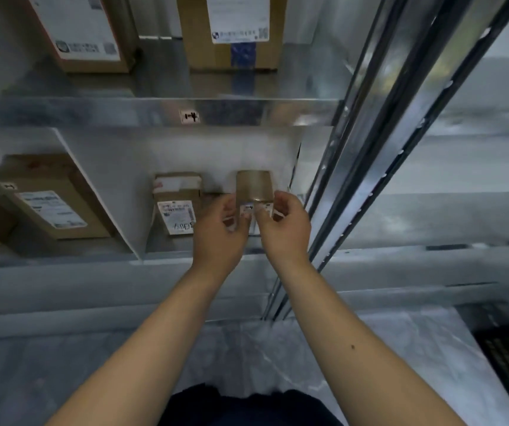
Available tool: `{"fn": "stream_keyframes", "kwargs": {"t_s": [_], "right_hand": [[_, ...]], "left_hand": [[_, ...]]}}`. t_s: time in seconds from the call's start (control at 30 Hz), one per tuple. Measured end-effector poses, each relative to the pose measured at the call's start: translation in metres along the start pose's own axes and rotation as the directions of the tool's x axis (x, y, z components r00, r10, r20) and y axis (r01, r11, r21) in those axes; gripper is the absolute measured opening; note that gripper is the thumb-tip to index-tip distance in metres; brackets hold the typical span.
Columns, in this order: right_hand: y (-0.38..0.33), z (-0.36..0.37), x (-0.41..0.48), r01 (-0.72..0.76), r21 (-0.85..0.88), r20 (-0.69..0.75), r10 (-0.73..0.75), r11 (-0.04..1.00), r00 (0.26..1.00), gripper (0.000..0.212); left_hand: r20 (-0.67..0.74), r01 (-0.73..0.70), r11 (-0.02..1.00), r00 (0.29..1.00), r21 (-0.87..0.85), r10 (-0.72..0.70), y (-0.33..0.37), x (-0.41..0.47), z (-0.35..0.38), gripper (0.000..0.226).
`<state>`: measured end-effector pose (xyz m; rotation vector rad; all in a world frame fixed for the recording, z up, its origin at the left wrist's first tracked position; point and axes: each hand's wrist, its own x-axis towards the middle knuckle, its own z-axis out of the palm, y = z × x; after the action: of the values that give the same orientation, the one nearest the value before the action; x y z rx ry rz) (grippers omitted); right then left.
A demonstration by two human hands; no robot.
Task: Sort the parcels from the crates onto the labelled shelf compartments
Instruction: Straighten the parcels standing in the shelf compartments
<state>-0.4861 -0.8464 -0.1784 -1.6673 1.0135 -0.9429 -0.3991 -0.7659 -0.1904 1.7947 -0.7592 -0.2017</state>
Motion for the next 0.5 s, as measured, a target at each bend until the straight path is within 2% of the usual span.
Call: {"fn": "stream_keyframes", "kwargs": {"t_s": [0.07,0.17,0.23,0.33,0.37,0.43,0.5], "right_hand": [[0.026,0.007,0.0,-0.028,-0.028,0.02,0.029,0.999,0.999,0.034],[0.059,0.02,0.006,-0.044,-0.065,0.045,0.047,0.997,0.998,0.03],[0.078,0.03,0.014,-0.059,-0.087,0.068,0.065,0.994,0.996,0.037],[0.102,0.043,0.026,-0.129,-0.106,0.088,0.139,0.986,0.986,0.055],[0.109,0.047,0.03,-0.147,-0.115,0.095,0.158,0.982,0.983,0.057],[0.125,0.052,0.038,-0.116,-0.138,0.088,0.129,0.984,0.988,0.05],[0.139,0.055,0.044,-0.089,-0.151,0.065,0.1,0.985,0.993,0.039]], "left_hand": [[0.045,0.098,0.995,0.994,0.01,-0.099,-0.026,-0.001,0.013,0.031],[0.068,0.188,0.981,0.979,0.043,-0.19,-0.066,0.005,0.03,0.039],[0.071,0.239,0.969,0.967,0.063,-0.243,-0.086,0.014,0.041,0.045],[0.074,0.306,0.948,0.947,0.086,-0.313,-0.11,0.026,0.058,0.071],[0.083,0.3,0.949,0.948,0.091,-0.308,-0.116,0.031,0.063,0.067],[0.104,0.256,0.963,0.959,0.087,-0.264,-0.126,0.039,0.074,0.042],[0.101,0.242,0.969,0.964,0.053,-0.246,-0.134,0.046,0.083,0.038]]}}
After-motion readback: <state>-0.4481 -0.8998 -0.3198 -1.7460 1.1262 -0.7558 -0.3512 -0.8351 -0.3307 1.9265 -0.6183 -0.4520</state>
